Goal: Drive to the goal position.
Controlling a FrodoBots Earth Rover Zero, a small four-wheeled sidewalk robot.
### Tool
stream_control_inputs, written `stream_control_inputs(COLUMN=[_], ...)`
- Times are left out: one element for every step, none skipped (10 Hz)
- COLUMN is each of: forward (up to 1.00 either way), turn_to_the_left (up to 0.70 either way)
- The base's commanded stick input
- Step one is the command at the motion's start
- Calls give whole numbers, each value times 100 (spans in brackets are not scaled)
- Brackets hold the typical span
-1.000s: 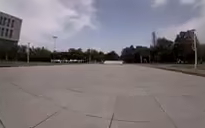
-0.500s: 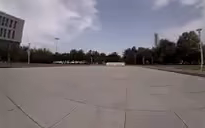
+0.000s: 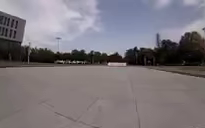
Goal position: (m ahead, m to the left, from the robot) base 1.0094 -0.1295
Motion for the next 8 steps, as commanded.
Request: stream_control_inputs(forward=[100,100,100,100,100,100,100,100], turn_to_the_left=[0,0,0,0,0,0,0,0])
